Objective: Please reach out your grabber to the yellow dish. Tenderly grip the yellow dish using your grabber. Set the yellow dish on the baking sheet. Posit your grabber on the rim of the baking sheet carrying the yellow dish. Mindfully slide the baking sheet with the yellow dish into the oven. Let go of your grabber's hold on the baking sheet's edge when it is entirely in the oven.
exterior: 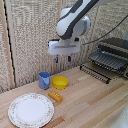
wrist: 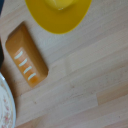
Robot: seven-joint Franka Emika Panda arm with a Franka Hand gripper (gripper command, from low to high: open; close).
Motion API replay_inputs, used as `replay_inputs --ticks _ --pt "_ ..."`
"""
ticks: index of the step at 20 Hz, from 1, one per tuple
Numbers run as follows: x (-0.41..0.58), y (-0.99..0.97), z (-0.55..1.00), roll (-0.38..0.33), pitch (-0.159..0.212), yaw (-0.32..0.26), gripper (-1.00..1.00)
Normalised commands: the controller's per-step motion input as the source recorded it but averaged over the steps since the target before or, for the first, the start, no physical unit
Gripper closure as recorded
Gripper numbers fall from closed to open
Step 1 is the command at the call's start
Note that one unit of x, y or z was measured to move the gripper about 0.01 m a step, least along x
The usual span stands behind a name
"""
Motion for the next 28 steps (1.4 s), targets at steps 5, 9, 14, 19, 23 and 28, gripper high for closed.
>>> replay_inputs --ticks 5,9,14,19,23,28 --pt "0.094 -0.38 -0.45 0.000 0.136 -0.060 -1.00" --pt "0.194 -0.27 -0.44 0.000 0.043 -0.003 -1.00" --pt "0.177 -0.09 -0.42 -0.002 0.000 0.020 -1.00" --pt "0.146 -0.03 -0.40 -0.014 0.001 0.039 -1.00" --pt "0.118 -0.01 -0.21 -0.007 0.000 0.023 1.00" --pt "0.009 0.05 -0.01 -0.019 0.005 0.000 1.00"
